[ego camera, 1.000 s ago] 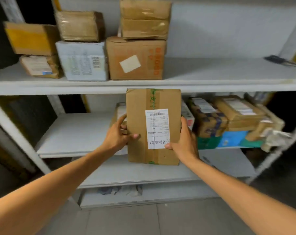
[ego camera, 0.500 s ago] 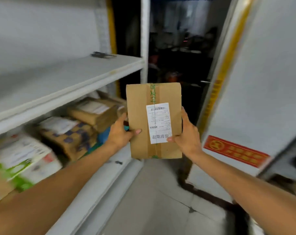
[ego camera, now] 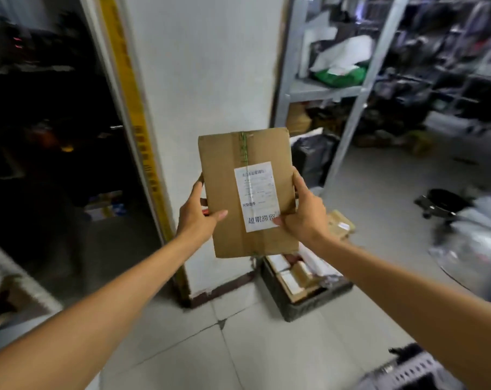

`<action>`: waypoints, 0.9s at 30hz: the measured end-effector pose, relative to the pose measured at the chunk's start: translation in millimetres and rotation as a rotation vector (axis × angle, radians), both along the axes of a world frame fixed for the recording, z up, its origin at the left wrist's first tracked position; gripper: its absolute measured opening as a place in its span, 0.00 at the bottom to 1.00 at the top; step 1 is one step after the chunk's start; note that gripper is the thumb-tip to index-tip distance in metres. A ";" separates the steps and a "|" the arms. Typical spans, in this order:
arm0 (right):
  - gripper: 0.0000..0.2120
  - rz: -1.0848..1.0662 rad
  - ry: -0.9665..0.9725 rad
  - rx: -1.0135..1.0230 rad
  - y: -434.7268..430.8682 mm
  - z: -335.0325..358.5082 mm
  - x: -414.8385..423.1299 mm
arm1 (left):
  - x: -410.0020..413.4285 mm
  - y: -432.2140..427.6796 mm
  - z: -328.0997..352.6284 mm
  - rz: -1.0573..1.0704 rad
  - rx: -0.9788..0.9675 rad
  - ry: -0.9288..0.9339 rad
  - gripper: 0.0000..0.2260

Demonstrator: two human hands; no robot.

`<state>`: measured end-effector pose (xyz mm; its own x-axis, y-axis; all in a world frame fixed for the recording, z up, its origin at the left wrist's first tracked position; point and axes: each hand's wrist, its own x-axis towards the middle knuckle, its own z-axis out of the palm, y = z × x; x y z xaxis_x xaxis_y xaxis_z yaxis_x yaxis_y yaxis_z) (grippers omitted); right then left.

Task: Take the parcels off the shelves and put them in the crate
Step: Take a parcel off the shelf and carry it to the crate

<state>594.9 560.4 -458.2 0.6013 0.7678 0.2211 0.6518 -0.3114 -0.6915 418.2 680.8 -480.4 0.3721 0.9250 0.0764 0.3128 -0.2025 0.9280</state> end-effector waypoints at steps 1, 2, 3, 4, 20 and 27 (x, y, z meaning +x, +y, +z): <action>0.54 -0.037 0.004 0.001 -3.2 -3.5 10.5 | 15.2 3.9 -3.0 -0.045 0.007 0.008 0.40; 0.55 -0.074 0.020 -0.002 -5.6 -7.2 20.8 | 30.2 8.1 -6.4 -0.083 0.016 0.019 0.39; 0.55 -0.110 0.042 -0.007 -7.5 -11.2 30.8 | 45.4 12.7 -10.0 -0.116 0.023 0.027 0.39; 0.55 -0.143 0.065 -0.008 -9.0 -16.0 40.9 | 61.1 16.7 -13.8 -0.146 0.029 0.038 0.39; 0.50 -0.490 0.213 0.030 -2.7 -62.0 240.3 | 324.9 70.4 -40.9 -0.563 0.045 0.158 0.33; 0.48 -0.696 0.264 -0.008 -37.6 -101.3 320.5 | 448.7 55.8 -84.0 -0.774 0.008 0.241 0.34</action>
